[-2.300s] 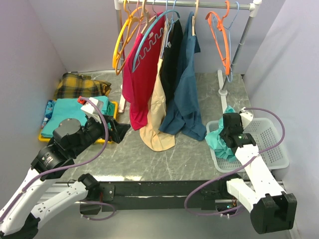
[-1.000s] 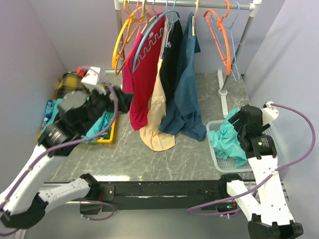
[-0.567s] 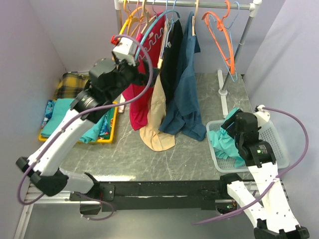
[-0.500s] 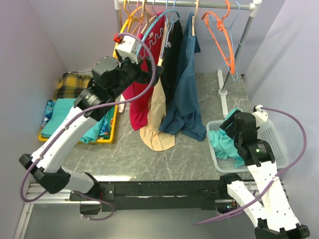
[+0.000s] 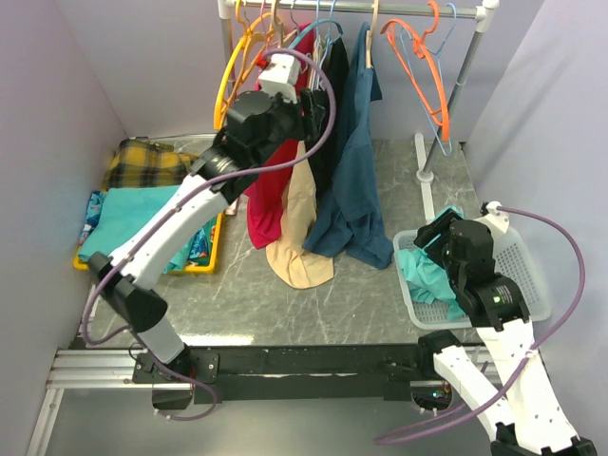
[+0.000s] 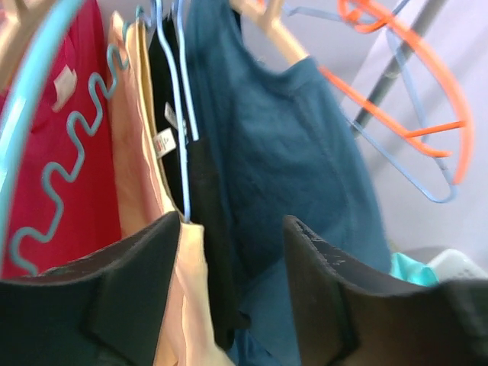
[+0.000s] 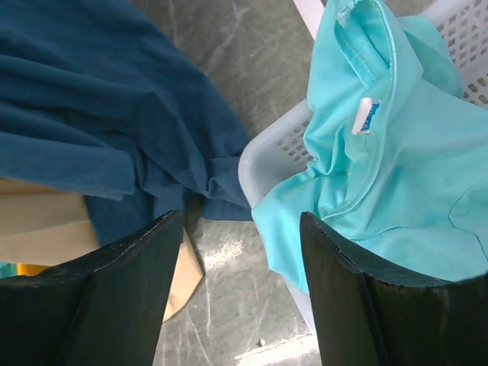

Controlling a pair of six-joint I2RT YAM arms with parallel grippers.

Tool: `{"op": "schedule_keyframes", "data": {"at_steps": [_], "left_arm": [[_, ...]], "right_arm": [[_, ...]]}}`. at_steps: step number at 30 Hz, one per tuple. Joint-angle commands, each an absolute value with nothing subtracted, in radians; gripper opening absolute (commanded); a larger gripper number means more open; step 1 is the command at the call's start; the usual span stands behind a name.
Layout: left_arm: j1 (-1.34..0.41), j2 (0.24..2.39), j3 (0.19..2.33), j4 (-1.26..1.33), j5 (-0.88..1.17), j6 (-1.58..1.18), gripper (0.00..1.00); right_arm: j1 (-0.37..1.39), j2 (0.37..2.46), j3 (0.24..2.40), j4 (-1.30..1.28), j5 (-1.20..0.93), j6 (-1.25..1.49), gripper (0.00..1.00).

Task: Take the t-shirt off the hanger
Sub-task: Pick up the hanger from the clothesline.

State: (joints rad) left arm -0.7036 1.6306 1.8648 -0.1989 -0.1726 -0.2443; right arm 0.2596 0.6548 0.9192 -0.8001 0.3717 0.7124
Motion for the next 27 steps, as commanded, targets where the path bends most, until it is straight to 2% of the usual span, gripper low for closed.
{"op": "schedule_keyframes", "data": {"at_steps": [1, 6, 12, 19, 27], "left_arm": [[-0.706, 1.698, 1.979, -0.170, -0.244, -0.218, 0.57], [-0.706, 1.750, 2.054, -0.187, -0.311, -0.187, 0.50], [-0.687, 1.709, 1.976, -0.167, -0.336, -0.212, 0.47], [-0.626, 1.752, 2.022, -0.236, -0.177, -0.247, 0.40], [-0.604, 1.760, 2.019, -0.229, -0.095, -0.236, 0.40]], "right_arm": [[0.264, 0.623, 0.945, -0.770, 0.330, 0.709, 0.70], [0.264, 0.603, 0.940, -0.756, 0.293, 0.704, 0.70], [0.264, 0.607, 0.933, -0.758, 0.288, 0.695, 0.70], [0.264, 0.603, 0.923, -0.752, 0.275, 0.699, 0.70], [0.265, 0.604, 0.930, -0.755, 0.275, 0.703, 0.69]]}}
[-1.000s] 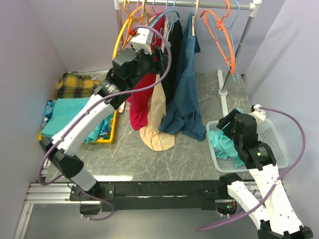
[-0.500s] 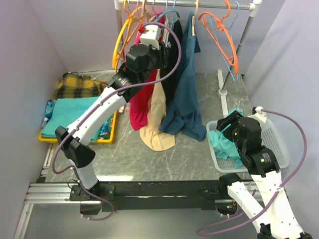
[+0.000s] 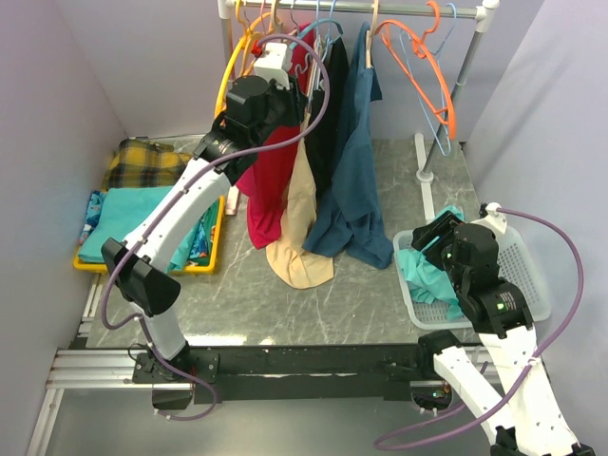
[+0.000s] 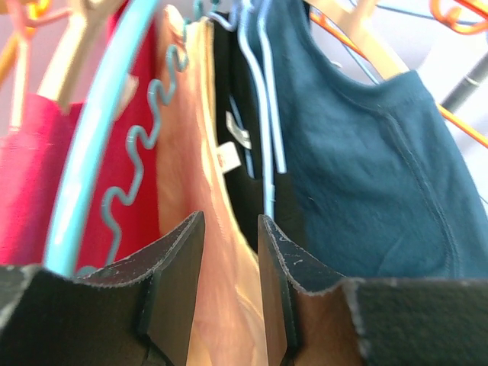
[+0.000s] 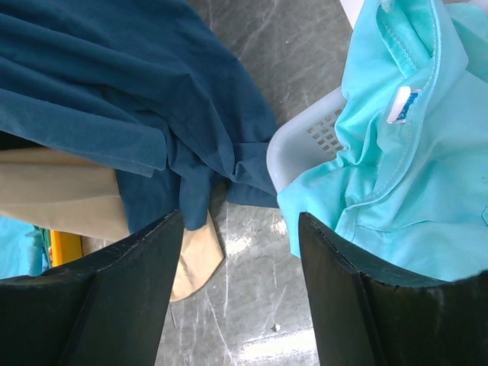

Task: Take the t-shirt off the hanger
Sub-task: Pick up the hanger from the clothesline.

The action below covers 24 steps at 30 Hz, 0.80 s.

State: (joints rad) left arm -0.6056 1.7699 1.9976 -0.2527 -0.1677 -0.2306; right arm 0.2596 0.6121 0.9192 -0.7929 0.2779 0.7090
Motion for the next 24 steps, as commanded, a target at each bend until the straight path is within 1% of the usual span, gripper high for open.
{"op": "schedule_keyframes", "data": {"at_steps": [1, 3, 11, 17, 19, 20, 23, 24], "left_arm": [[-0.603, 1.755, 2.008, -0.219, -0.080, -0.238, 0.40], [-0.597, 1.740, 1.984, -0.198, -0.065, -0.252, 0.41], [-0.594, 1.764, 2.003, -0.222, -0.066, -0.255, 0.41], [-0.595, 1.798, 2.016, -0.253, -0.094, -0.247, 0.38], [-0.595, 1.810, 2.025, -0.265, -0.109, -0.236, 0.35], [-0.595, 1.818, 2.023, -0.270, -0.118, -0.235, 0.22], [-0.595, 1.828, 2.026, -0.275, -0.141, -0.227, 0.10], [-0.595, 1.832, 2.031, -0.276, -0.144, -0.227, 0.09]], "right_arm": [[0.265, 0.603, 0.928, -0.755, 0.273, 0.704, 0.69], [0.265, 0.601, 0.927, -0.753, 0.273, 0.706, 0.69], [0.264, 0.604, 0.931, -0.759, 0.275, 0.699, 0.68], [0.265, 0.611, 0.951, -0.773, 0.275, 0.695, 0.68], [0.265, 0.606, 0.953, -0.776, 0.275, 0.696, 0.68], [0.264, 0.603, 0.950, -0.776, 0.273, 0.698, 0.68], [0.265, 0.598, 0.943, -0.778, 0.268, 0.701, 0.68], [0.264, 0.597, 0.940, -0.778, 0.267, 0.703, 0.68]]}}
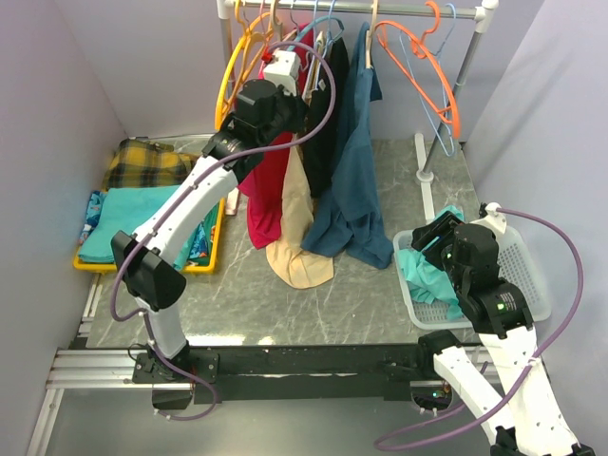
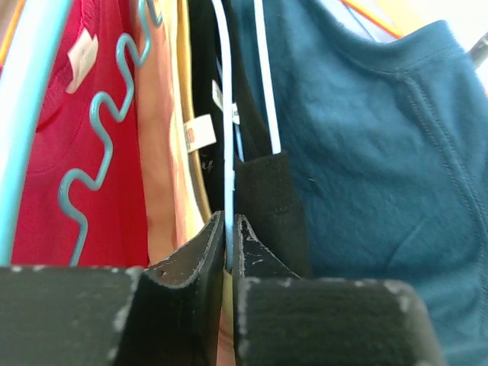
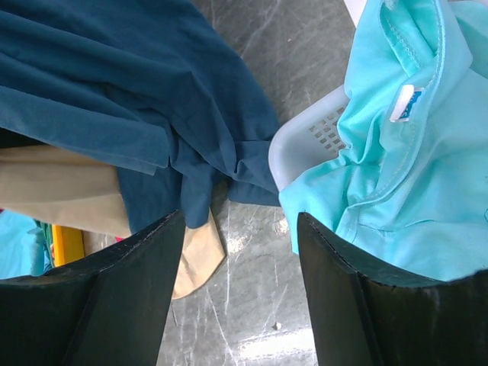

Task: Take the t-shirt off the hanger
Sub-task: Pick up the hanger from the clothesline.

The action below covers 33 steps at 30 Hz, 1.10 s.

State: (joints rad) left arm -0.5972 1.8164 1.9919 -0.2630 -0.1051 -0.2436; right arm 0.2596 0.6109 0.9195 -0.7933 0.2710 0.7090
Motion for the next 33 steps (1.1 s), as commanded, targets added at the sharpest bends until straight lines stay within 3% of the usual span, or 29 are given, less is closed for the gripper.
{"op": "schedule_keyframes", "data": {"at_steps": [1, 3, 9, 19, 33], "left_arm": [[-0.595, 1.833, 2.036, -0.279, -0.153, -0.222, 0.08], [-0.595, 1.836, 2.051, -0.278, -0.152, -0.218, 0.01], [-0.597, 1.813, 2.097, -0.244, -0.114, -0.209, 0.01], [-0.600, 1.821, 2.361, -0.276, -0.075, -0.184, 0.01], [-0.626, 1.441, 1.901, -0.204, -0.138, -0.106, 0.01]], "right_arm": [[0.265, 0.598, 0.940, -0.778, 0.265, 0.703, 0.68], [0.265, 0.600, 0.934, -0.778, 0.261, 0.703, 0.68], [0.267, 0.611, 0.925, -0.772, 0.252, 0.687, 0.68], [0.265, 0.606, 0.896, -0.759, 0.239, 0.695, 0.68], [0.267, 0.614, 0.905, -0.758, 0.264, 0.663, 0.71]]}}
